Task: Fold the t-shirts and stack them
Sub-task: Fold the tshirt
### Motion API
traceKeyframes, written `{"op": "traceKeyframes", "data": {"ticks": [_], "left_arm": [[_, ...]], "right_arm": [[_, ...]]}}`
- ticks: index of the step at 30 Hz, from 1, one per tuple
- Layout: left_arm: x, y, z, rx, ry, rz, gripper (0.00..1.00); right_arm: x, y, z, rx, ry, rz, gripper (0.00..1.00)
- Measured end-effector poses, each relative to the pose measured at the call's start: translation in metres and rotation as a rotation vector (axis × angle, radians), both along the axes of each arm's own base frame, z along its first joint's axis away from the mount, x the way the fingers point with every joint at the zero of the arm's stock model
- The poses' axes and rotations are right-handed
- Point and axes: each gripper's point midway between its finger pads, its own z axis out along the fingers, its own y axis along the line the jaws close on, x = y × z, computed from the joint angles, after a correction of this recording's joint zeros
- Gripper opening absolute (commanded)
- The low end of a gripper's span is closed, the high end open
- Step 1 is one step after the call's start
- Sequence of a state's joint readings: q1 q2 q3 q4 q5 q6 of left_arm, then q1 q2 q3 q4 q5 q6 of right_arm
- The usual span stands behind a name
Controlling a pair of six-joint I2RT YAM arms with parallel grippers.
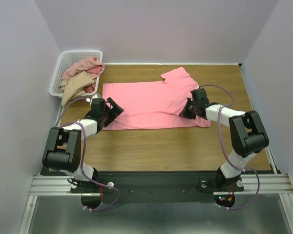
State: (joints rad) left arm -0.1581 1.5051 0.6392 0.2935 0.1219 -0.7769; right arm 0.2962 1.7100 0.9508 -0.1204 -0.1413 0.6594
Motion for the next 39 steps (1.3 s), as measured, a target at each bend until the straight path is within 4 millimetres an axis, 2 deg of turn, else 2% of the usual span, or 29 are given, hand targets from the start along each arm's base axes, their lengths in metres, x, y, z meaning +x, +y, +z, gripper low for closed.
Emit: {"op": "traceKeyframes", "data": {"ticks": [5, 12, 18, 22, 26, 30, 33, 35, 39], "left_arm": [[0.001, 0.0, 0.0, -0.001, -0.001, -0.001, 0.99], [0.002, 0.0, 0.0, 0.001, -0.001, -0.001, 0.99], [0.004, 0.0, 0.0, 0.003, -0.001, 0.0, 0.99], [0.004, 0.0, -0.001, 0.004, 0.001, 0.0, 0.99], [0.005, 0.0, -0.001, 0.005, 0.001, -0.001, 0.99], [0.006, 0.0, -0.001, 0.005, -0.003, -0.001, 0.99], [0.006, 0.0, -0.001, 0.005, -0.004, -0.002, 0.99], [0.006, 0.0, -0.001, 0.005, -0.003, -0.002, 0.99], [0.006, 0.0, -0.001, 0.008, -0.004, -0.004, 0.99]], "right_arm": [[0.009, 0.001, 0.007, -0.013, -0.026, 0.009, 0.01], [0.04, 0.005, 0.01, -0.054, -0.061, 0.043, 0.03], [0.062, 0.011, 0.004, -0.099, -0.081, 0.124, 0.05], [0.07, 0.012, -0.002, -0.137, -0.09, 0.179, 0.1], [0.076, 0.014, -0.008, -0.161, -0.087, 0.232, 0.09], [0.085, 0.018, -0.006, -0.167, -0.104, 0.268, 0.09], [0.091, 0.022, -0.005, -0.162, -0.114, 0.29, 0.13], [0.095, 0.025, -0.007, -0.158, -0.115, 0.3, 0.34], [0.097, 0.027, -0.005, -0.153, -0.122, 0.309, 0.66]]}}
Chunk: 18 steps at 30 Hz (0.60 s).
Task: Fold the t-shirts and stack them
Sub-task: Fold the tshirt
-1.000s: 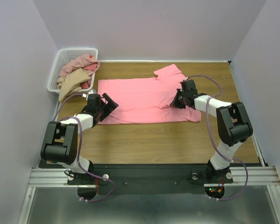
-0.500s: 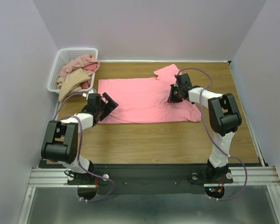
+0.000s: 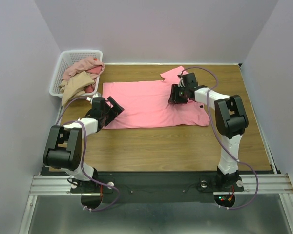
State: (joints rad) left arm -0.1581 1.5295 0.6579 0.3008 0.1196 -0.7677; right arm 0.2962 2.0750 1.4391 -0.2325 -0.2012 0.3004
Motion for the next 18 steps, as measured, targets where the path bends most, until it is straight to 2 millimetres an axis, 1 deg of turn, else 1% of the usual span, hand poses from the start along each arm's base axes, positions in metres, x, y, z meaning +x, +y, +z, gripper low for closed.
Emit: {"op": "traceKeyframes", "data": {"ticks": [3, 5, 6, 7, 8, 12, 14, 16, 18], "left_arm": [[0.0, 0.0, 0.001, 0.004, 0.005, -0.002, 0.99], [0.0, 0.001, 0.0, 0.008, 0.009, -0.002, 0.99], [-0.001, 0.001, 0.0, 0.013, 0.014, -0.002, 0.99], [-0.001, 0.002, 0.0, 0.018, 0.017, -0.003, 0.99], [-0.001, 0.003, 0.0, 0.027, 0.024, -0.002, 0.99], [-0.005, 0.009, -0.002, 0.072, 0.052, 0.004, 0.99], [-0.01, 0.013, 0.004, 0.09, 0.055, 0.01, 0.99], [-0.012, 0.015, 0.012, 0.101, 0.043, 0.015, 0.99], [-0.014, 0.017, 0.029, 0.103, 0.008, 0.021, 0.99]], "right_arm": [[0.001, 0.003, 0.005, 0.009, -0.011, 0.015, 0.75], [-0.002, 0.005, 0.008, 0.005, -0.011, 0.025, 0.87], [-0.003, 0.005, 0.01, 0.002, -0.014, 0.028, 0.9], [-0.004, 0.003, 0.014, -0.007, -0.017, 0.027, 0.98], [-0.004, 0.002, 0.015, -0.008, -0.019, 0.027, 0.98], [-0.002, -0.005, 0.043, -0.035, -0.078, 0.01, 1.0], [-0.001, -0.01, 0.064, -0.042, -0.125, -0.007, 1.0], [-0.005, -0.014, 0.079, -0.045, -0.158, -0.022, 1.0], [-0.014, -0.02, 0.088, -0.045, -0.174, -0.042, 1.0]]}}
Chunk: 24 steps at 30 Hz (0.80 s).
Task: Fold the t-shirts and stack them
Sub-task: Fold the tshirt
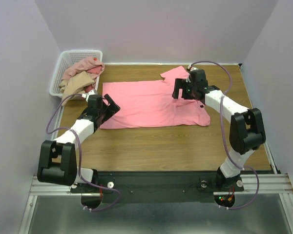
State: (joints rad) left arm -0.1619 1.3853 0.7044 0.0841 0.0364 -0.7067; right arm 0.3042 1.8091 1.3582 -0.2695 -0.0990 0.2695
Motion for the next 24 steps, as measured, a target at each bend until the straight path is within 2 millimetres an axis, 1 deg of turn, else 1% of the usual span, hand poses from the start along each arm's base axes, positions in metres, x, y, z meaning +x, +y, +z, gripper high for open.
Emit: {"op": "traceKeyframes", "data": {"ticks": [1, 2, 3, 5, 7, 9, 11, 13, 17, 19, 20, 22, 24], "left_arm": [[0.0, 0.001, 0.01, -0.001, -0.026, 0.002, 0.99], [0.0, 0.001, 0.015, 0.0, -0.038, 0.002, 0.99], [0.002, 0.001, 0.023, -0.001, -0.058, 0.002, 0.99], [0.008, 0.0, 0.03, 0.0, -0.077, -0.001, 0.99], [0.013, -0.001, 0.031, 0.001, -0.08, -0.01, 0.99], [0.018, -0.005, 0.026, -0.001, -0.07, -0.027, 0.99], [0.022, -0.008, 0.016, -0.002, -0.051, -0.041, 0.99], [0.025, -0.01, 0.003, -0.002, -0.025, -0.055, 0.99], [0.025, -0.015, -0.032, -0.008, 0.052, -0.077, 0.99], [0.031, -0.019, -0.028, -0.025, 0.021, -0.087, 0.99], [0.029, -0.02, -0.03, -0.032, 0.015, -0.095, 0.99], [0.026, -0.021, -0.031, -0.041, -0.007, -0.096, 0.99], [0.014, -0.021, -0.031, -0.055, -0.021, -0.098, 0.99]], "right_arm": [[-0.009, -0.005, 0.001, -0.002, 0.002, -0.016, 1.0], [-0.015, -0.008, 0.0, -0.002, 0.008, -0.03, 1.0], [-0.026, -0.015, -0.005, -0.009, 0.025, -0.063, 1.0], [-0.042, -0.025, -0.018, -0.029, 0.062, -0.097, 1.0], [-0.053, -0.034, -0.032, -0.051, 0.099, -0.134, 1.0], [-0.06, -0.041, -0.044, -0.07, 0.13, -0.165, 1.0], [-0.065, -0.049, -0.056, -0.087, 0.167, -0.193, 1.0], [-0.062, -0.057, -0.064, -0.096, 0.184, -0.224, 1.0], [-0.063, -0.07, -0.085, -0.12, 0.229, -0.267, 1.0], [-0.07, -0.074, -0.093, -0.12, 0.235, -0.287, 1.0], [-0.073, -0.076, -0.091, -0.111, 0.225, -0.3, 1.0], [-0.092, -0.08, -0.093, -0.099, 0.233, -0.323, 1.0], [-0.114, -0.086, -0.092, -0.086, 0.235, -0.352, 1.0]]}}
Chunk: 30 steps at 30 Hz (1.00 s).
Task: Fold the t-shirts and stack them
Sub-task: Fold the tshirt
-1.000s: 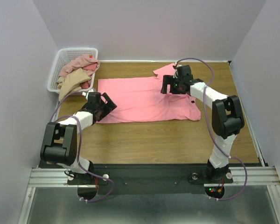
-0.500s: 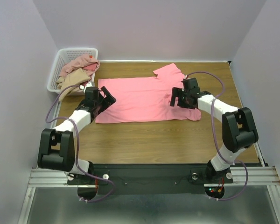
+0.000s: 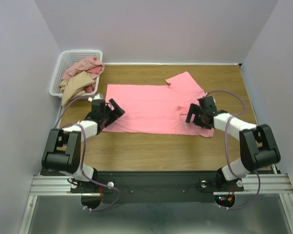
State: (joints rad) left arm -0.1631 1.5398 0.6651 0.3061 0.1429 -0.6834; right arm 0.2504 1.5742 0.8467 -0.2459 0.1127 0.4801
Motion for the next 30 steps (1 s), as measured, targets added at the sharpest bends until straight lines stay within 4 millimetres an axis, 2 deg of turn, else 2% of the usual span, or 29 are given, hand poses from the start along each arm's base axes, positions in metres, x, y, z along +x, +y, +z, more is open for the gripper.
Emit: {"op": "traceKeyframes", "data": {"ticks": [4, 9, 13, 14, 16, 18, 22, 24, 26, 30], "left_arm": [[-0.039, -0.006, -0.001, -0.026, 0.008, -0.009, 0.99], [-0.09, -0.011, -0.003, -0.04, 0.063, 0.007, 0.99], [-0.122, -0.01, 0.0, -0.049, 0.106, 0.025, 0.99], [-0.124, -0.011, 0.004, -0.053, 0.1, 0.027, 0.98], [-0.126, -0.009, 0.021, -0.053, 0.068, 0.039, 0.98], [-0.121, -0.006, 0.043, -0.042, 0.032, 0.063, 0.99], [-0.097, 0.004, 0.102, -0.026, -0.088, 0.137, 0.99], [-0.091, 0.009, 0.118, -0.016, -0.124, 0.165, 0.99], [-0.089, 0.012, 0.121, -0.005, -0.131, 0.178, 0.99], [-0.091, 0.015, 0.109, 0.026, -0.09, 0.182, 0.99]], "right_arm": [[-0.04, -0.011, -0.002, 0.027, 0.004, -0.067, 1.0], [-0.074, -0.022, -0.002, 0.043, 0.013, -0.155, 1.0], [-0.107, -0.028, 0.0, 0.058, 0.06, -0.184, 1.0], [-0.111, -0.025, 0.005, 0.076, 0.058, -0.177, 1.0], [-0.113, -0.021, 0.013, 0.104, 0.049, -0.161, 1.0], [-0.11, -0.014, 0.028, 0.137, 0.027, -0.132, 1.0], [-0.086, 0.001, 0.061, 0.186, -0.03, -0.072, 1.0], [-0.076, 0.009, 0.065, 0.2, -0.036, -0.044, 1.0], [-0.074, 0.015, 0.057, 0.202, -0.009, -0.024, 1.0], [-0.075, 0.028, 0.032, 0.202, 0.08, 0.01, 1.0]]}}
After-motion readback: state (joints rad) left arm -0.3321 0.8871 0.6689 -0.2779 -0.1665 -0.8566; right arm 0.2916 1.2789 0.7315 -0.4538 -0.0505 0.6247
